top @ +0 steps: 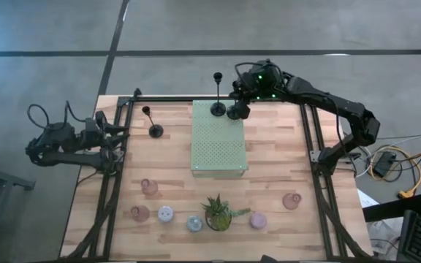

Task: Pick & Place candle stick holders
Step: Put the right black candle holder on the shelf

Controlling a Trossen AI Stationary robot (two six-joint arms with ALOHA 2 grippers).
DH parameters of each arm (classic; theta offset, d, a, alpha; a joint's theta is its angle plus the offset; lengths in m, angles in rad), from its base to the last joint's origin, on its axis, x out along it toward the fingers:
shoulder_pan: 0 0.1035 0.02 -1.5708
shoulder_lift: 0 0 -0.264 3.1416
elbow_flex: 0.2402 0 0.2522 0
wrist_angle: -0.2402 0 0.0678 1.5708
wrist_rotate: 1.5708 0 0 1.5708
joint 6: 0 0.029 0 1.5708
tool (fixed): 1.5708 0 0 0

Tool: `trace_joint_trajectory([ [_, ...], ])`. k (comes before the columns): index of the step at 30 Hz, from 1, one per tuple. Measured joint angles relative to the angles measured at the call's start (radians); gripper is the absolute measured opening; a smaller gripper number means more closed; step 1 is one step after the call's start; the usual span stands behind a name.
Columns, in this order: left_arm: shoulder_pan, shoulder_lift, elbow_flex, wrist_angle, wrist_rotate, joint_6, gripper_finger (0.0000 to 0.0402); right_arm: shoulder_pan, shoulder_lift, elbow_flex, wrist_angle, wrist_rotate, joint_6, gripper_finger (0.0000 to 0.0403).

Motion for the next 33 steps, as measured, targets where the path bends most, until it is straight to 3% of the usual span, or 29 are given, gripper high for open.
trace_joint_trajectory([
  [33, 0.0, 0.0, 0.0, 0.0, 0.0, 0.0, 0.0131, -0.001, 0.007, -0.074, 0.097, -0.042, 0.05, 0.0008],
])
